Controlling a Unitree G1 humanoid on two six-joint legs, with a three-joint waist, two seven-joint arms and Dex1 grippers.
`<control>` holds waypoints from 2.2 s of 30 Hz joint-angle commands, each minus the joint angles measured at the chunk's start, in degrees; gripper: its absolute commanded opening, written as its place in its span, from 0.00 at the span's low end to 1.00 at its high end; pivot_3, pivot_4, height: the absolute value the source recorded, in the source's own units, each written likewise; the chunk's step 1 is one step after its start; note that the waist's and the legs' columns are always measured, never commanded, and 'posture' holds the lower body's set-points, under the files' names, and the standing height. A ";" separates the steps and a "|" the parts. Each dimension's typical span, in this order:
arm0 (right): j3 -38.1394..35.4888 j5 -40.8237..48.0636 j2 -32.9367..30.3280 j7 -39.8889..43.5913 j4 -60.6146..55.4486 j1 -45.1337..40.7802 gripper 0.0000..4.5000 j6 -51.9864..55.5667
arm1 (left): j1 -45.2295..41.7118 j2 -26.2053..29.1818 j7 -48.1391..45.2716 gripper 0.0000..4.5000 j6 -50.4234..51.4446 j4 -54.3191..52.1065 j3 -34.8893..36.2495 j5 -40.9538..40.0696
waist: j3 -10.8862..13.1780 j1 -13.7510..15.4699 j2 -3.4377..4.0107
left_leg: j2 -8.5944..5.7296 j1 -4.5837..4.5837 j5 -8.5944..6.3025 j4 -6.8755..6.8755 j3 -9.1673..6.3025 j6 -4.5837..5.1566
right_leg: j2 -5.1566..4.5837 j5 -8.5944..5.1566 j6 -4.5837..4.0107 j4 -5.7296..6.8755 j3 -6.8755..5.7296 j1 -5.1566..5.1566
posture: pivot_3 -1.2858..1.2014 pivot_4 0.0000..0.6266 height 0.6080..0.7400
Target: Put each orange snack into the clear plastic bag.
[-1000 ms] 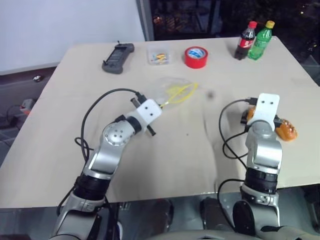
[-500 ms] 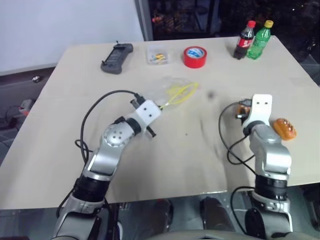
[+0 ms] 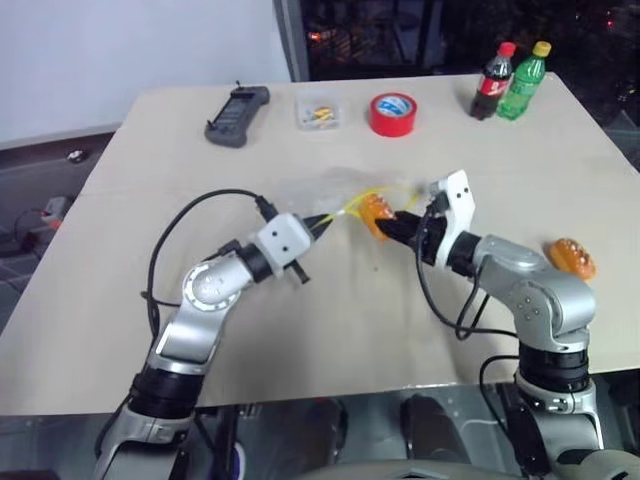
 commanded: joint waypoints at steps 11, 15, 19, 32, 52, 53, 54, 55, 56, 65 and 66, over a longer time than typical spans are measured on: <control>2.71 -4.89 7.72 -5.09 21.77 -6.58 0.27 -17.00 | 2.77 4.38 -9.11 0.00 -6.26 -1.38 1.05 -5.51 | 0.01 -0.08 0.03 | 0.00 0.01 0.00 -0.02 0.02 0.00 | 0.02 0.01 -0.02 0.02 0.00 -0.03 | 0.52 0.24 1.00; 7.44 -10.12 4.64 -4.53 21.53 -5.52 0.56 -24.69 | 2.54 4.04 -7.76 0.00 -5.09 0.02 1.97 -5.11 | 0.01 -0.13 0.03 | -0.04 -0.01 0.00 -0.01 0.01 0.00 | 0.00 0.01 -0.01 0.01 0.00 -0.03 | 0.52 0.24 1.00; 8.29 -10.75 0.58 -3.47 12.08 -2.22 0.87 -26.41 | 1.82 3.22 -5.33 0.00 -3.42 1.29 2.30 -4.02 | 0.01 -0.06 0.03 | -0.03 -0.01 0.00 -0.02 -0.02 0.00 | 0.02 0.01 -0.01 0.01 -0.02 -0.04 | 0.52 0.24 1.00; -9.34 -16.35 -28.31 -3.55 -5.38 19.79 1.00 -26.06 | -0.80 3.03 -7.13 0.00 -3.79 4.07 1.47 -5.27 | 0.01 1.57 0.00 | 0.02 0.06 -0.08 -0.01 -0.01 0.14 | 0.04 0.02 0.02 0.00 -0.07 0.06 | 0.52 0.24 1.00; -18.31 -18.84 -27.68 -9.18 11.76 23.66 0.68 -21.41 | -2.89 2.81 -9.92 0.00 -4.05 6.17 1.06 -5.86 | 0.00 1.66 -0.01 | -0.01 0.06 -0.01 0.05 0.08 0.02 | -0.04 0.04 0.06 -0.05 0.01 0.13 | 0.52 0.24 1.00; -18.37 -18.30 -27.96 -8.47 11.24 23.89 0.61 -21.40 | -2.84 2.89 -9.92 0.00 -4.04 6.16 1.12 -5.91 | 0.00 1.66 -0.01 | -0.02 0.06 -0.01 0.05 0.07 0.02 | -0.03 0.04 0.06 -0.05 0.01 0.13 | 0.52 0.24 1.00; -18.58 -17.44 -28.13 -7.64 9.84 23.94 0.53 -21.74 | -2.77 2.91 -9.90 0.00 -3.97 6.06 1.19 -5.97 | 0.00 1.66 -0.01 | -0.02 0.06 -0.01 0.05 0.07 0.03 | -0.03 0.04 0.06 -0.05 0.01 0.13 | 0.52 0.24 1.00; -18.67 -16.89 -28.29 -7.03 8.83 23.98 0.53 -22.02 | -2.72 2.90 -9.89 0.00 -3.91 5.99 1.26 -6.00 | 0.00 1.58 -0.01 | -0.02 0.06 -0.01 0.05 0.07 0.02 | -0.03 0.04 0.06 -0.05 0.00 0.13 | 0.52 0.24 1.00; -18.69 -16.05 -28.29 -6.21 7.50 23.95 0.53 -22.15 | -2.65 2.89 -9.88 0.00 -3.84 5.91 1.36 -6.08 | 0.00 1.51 -0.01 | -0.01 0.06 -0.01 0.05 0.07 0.03 | -0.03 0.04 0.06 -0.04 0.01 0.13 | 0.52 0.24 1.00; -5.08 3.59 -20.78 1.13 -16.46 15.60 0.53 -12.37 | -1.89 2.95 -9.82 0.00 -0.08 4.00 2.28 -8.15 | 0.02 1.27 0.01 | 0.09 0.08 -0.02 0.05 0.02 0.05 | 0.05 0.04 0.06 -0.04 -0.03 0.12 | 0.52 0.24 1.00; -2.76 4.34 -20.10 1.24 -17.61 14.71 0.53 -11.74 | -1.88 3.02 -9.72 0.00 0.19 3.73 2.37 -8.18 | 0.02 1.48 -0.01 | 0.09 0.07 -0.02 0.05 0.01 0.04 | 0.05 0.04 0.06 -0.05 -0.04 0.12 | 0.52 0.24 1.00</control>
